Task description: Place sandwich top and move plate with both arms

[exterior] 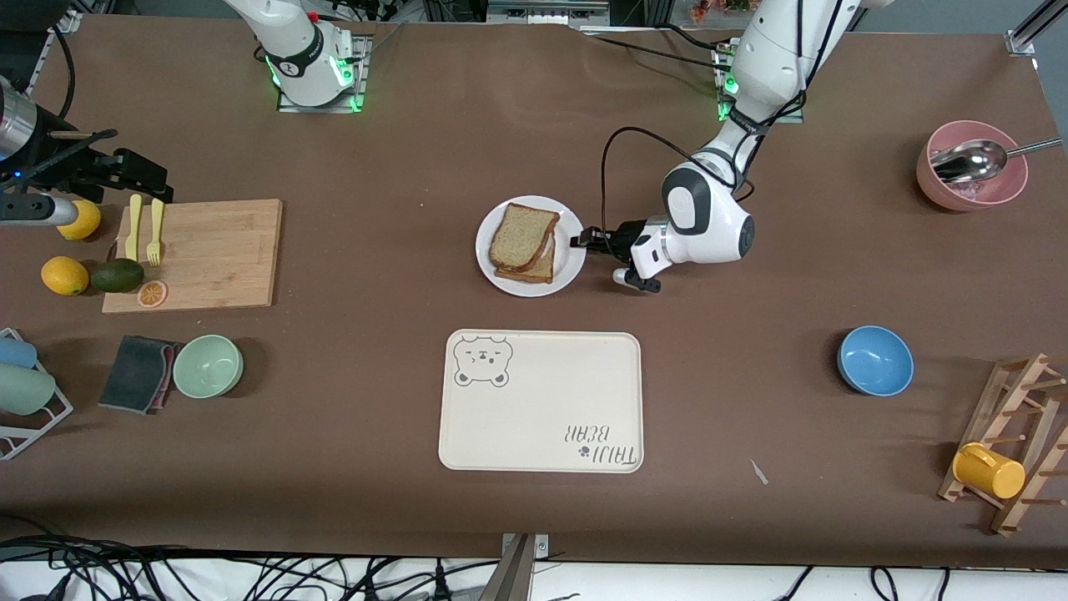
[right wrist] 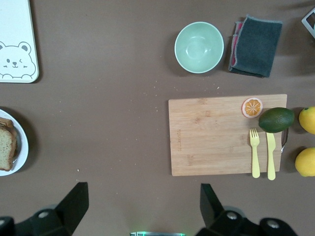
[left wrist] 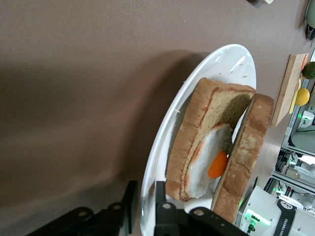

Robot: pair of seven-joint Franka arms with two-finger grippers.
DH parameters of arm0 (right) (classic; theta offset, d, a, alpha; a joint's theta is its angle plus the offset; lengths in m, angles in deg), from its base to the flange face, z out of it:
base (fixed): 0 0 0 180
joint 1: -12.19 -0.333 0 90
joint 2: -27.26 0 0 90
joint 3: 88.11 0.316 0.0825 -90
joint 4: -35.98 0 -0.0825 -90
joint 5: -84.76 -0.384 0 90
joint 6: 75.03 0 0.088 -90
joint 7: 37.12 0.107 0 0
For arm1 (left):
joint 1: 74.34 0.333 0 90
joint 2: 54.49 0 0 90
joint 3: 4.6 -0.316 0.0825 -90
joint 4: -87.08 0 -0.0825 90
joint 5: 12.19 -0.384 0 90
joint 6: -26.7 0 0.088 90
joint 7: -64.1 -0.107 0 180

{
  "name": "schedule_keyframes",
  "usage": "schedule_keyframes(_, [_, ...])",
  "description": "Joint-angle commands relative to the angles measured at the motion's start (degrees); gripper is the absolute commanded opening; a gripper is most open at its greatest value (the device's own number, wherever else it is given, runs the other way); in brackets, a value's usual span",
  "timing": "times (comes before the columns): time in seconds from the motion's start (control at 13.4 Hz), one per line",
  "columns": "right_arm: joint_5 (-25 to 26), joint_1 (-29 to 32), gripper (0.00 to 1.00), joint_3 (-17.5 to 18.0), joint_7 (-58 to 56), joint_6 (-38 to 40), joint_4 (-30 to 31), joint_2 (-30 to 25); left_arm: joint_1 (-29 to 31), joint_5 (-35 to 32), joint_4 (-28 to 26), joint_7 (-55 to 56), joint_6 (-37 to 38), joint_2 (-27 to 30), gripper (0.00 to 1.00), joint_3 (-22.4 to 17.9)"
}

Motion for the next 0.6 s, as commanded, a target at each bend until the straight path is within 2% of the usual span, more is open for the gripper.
schedule_keyframes(0.0, [-0.1,0.7,1.00,0.2,-0.8,0.6,-1.2,0.6,-0.5,2.4,-0.5,-2.3,-0.5,0.1,0.12,-0.3])
schedule_keyframes(0.3, [-0.1,0.6,1.00,0.2,-0.9,0.7,-1.3,0.6,-0.5,2.4,-0.5,-2.3,-0.4,-0.3,0.01,-0.3])
schedule_keyframes(0.52, [0.1,0.6,1.00,0.2,-0.9,0.5,-1.3,0.6,-0.5,2.4,-0.6,-2.3,-0.4,-0.3,0.00,-0.3])
